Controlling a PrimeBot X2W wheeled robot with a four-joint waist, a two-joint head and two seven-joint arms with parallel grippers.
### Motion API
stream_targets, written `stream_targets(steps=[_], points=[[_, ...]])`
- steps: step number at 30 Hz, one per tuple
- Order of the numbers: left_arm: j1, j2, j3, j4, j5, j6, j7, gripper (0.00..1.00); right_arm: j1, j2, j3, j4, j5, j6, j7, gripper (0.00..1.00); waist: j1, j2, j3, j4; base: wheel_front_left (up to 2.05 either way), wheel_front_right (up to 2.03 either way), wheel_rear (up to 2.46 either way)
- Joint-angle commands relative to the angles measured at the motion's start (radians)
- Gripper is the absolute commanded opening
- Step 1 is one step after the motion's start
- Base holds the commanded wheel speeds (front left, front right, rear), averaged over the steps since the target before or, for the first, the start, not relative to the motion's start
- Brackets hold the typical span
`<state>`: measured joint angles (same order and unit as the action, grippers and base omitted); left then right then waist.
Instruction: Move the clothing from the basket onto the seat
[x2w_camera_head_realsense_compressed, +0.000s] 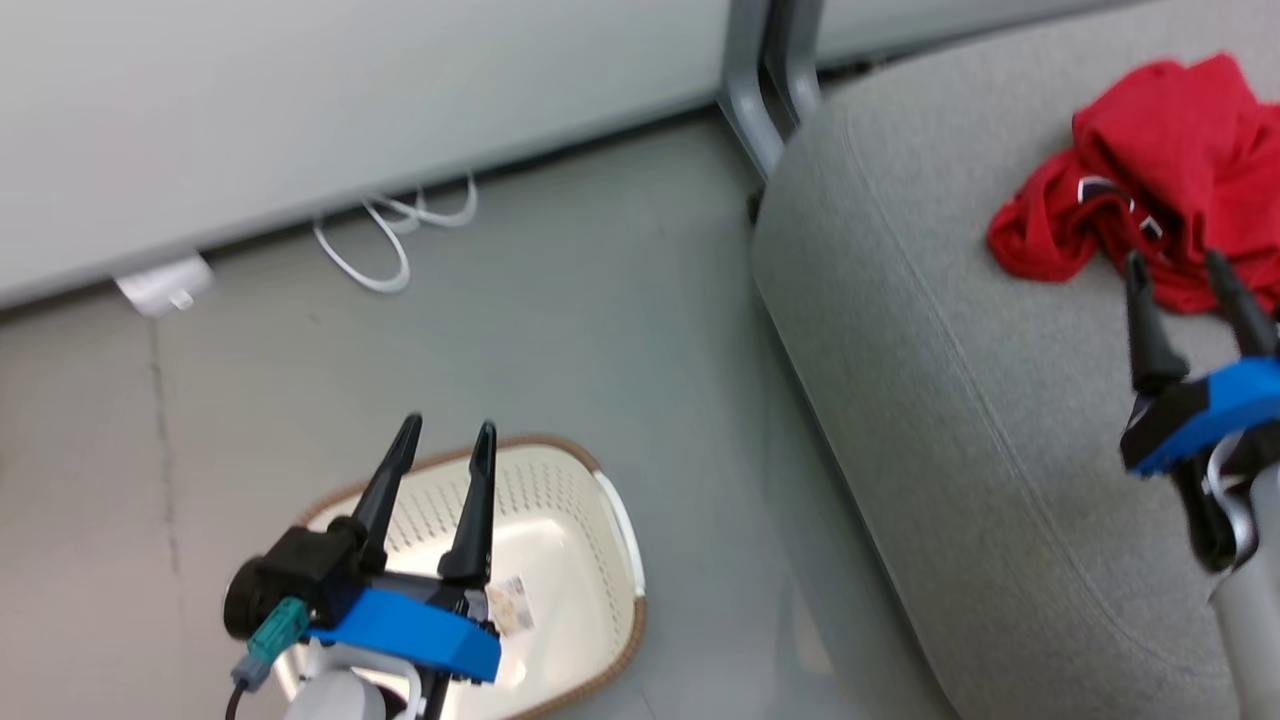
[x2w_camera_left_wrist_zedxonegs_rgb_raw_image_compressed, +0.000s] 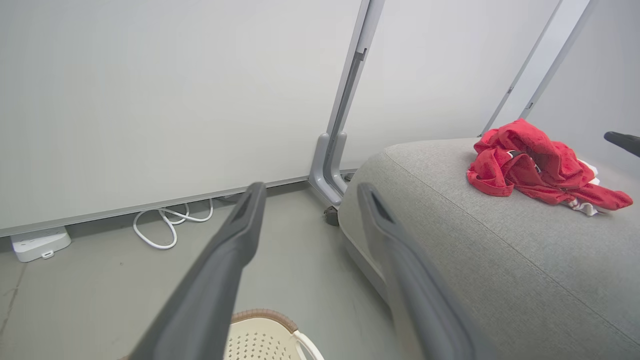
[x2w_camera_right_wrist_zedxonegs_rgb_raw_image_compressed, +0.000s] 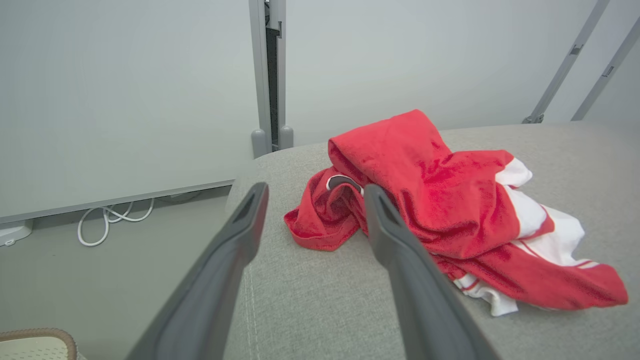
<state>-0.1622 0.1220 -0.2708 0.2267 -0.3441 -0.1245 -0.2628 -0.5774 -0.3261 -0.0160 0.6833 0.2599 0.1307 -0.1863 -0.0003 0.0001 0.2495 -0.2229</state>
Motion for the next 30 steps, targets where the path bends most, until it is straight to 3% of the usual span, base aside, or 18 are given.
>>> stream_targets(steps=[1,8,16,22,30], points=[[0.031,-0.005,0.013,0.002,-0.005,-0.009,-0.003,1.0,0.066,0.012,0.004,-0.053,0.007,0.0,-0.004,1.0,0.0003,-0.0001,-0.139,0.081,0.0,0.0,0.0],[0.12,-0.006,0.072,0.01,-0.019,-0.008,-0.003,1.0,0.295,0.059,-0.036,-0.313,-0.073,0.0,0.028,1.0,0.0003,-0.0001,-0.221,0.145,0.0,0.0,0.0],[0.161,-0.007,0.126,0.041,-0.024,-0.008,-0.003,1.0,0.494,0.188,-0.088,-0.534,-0.145,0.0,0.062,1.0,0.0003,-0.0001,-0.265,0.216,0.0,0.0,0.0],[0.169,-0.008,0.164,0.061,-0.018,-0.006,-0.003,1.0,0.558,0.246,-0.06,-0.564,-0.135,0.0,0.07,1.0,0.0003,-0.0001,-0.267,0.243,0.0,0.0,0.0],[0.171,-0.012,0.191,0.077,-0.015,-0.006,-0.003,1.0,0.565,0.26,-0.037,-0.554,-0.143,0.0,0.072,1.0,0.0003,-0.0001,-0.266,0.247,0.0,0.0,0.0]])
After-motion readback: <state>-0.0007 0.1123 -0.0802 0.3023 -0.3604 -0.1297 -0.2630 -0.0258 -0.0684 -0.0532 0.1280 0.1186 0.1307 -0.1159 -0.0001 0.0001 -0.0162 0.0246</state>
